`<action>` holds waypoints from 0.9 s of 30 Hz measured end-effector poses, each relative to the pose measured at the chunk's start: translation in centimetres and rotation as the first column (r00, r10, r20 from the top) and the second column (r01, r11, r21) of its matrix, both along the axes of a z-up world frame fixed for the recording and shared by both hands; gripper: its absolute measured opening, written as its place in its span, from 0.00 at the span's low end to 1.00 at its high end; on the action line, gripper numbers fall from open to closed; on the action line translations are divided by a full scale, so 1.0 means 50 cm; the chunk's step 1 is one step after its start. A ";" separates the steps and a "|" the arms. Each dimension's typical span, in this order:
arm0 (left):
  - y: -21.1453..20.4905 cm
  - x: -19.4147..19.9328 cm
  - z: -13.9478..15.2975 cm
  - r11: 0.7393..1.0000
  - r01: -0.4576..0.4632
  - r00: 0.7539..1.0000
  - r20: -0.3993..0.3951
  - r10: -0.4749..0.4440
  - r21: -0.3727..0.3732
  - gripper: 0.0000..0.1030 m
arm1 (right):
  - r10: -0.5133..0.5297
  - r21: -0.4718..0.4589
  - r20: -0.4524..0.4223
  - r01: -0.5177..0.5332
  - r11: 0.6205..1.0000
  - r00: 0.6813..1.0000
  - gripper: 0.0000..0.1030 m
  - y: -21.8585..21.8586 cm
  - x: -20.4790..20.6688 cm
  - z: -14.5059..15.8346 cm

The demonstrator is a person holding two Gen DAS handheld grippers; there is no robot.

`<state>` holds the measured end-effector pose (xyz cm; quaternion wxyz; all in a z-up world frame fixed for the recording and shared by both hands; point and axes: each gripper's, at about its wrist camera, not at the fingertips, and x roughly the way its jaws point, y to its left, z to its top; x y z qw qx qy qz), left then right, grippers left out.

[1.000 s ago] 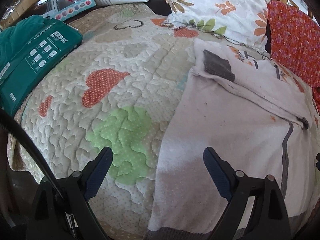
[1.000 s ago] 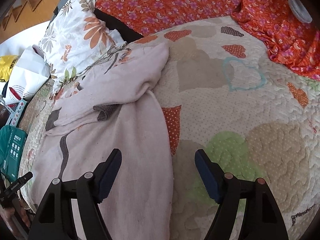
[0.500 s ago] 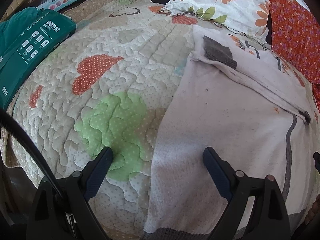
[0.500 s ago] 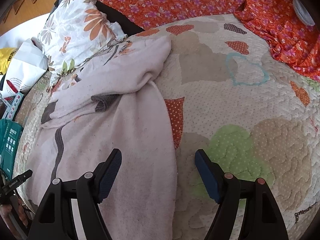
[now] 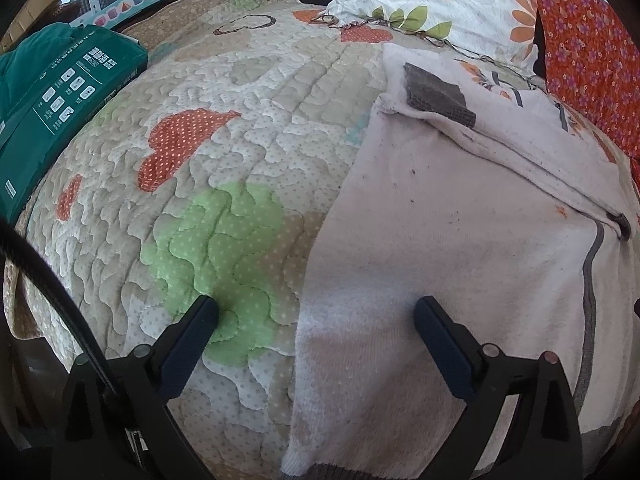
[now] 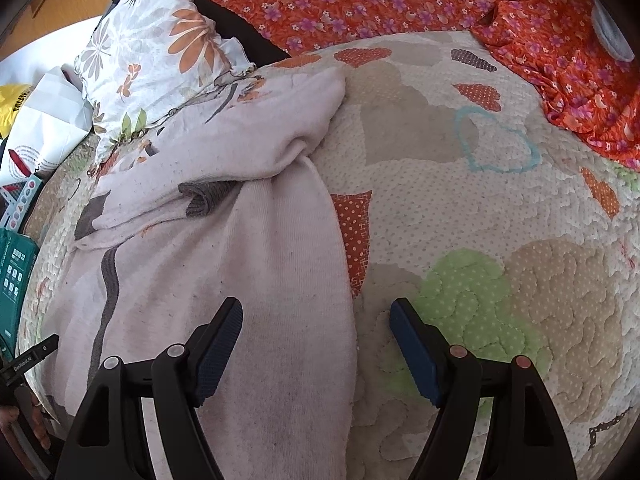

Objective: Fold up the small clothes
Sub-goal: 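Move both open grippers to the sweater's grey ribbed hem, then grasp the grey ribbed hem with the left and right grippers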

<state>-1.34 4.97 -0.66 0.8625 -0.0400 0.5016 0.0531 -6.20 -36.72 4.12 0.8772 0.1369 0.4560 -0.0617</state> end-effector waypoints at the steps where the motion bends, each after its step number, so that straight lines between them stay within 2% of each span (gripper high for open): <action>1: 0.000 0.000 0.000 1.000 0.000 1.000 0.000 0.000 0.001 0.97 | 0.001 -0.002 -0.001 -0.001 1.000 1.000 0.79 0.000 0.001 0.000; 9: 0.000 0.002 -0.004 1.000 -0.006 1.000 0.001 0.006 0.003 1.00 | 0.014 -0.029 -0.005 -0.014 0.999 1.000 0.81 0.008 0.005 -0.005; 24: -0.007 -0.009 -0.009 1.000 -0.008 0.999 0.035 0.007 0.023 1.00 | 0.028 -0.076 -0.014 -0.029 0.997 1.000 0.82 0.023 0.006 -0.012; 27: -0.007 -0.012 -0.006 1.000 0.004 1.000 0.020 -0.004 0.013 1.00 | 0.027 -0.077 -0.017 -0.028 0.997 1.000 0.82 0.026 0.002 -0.013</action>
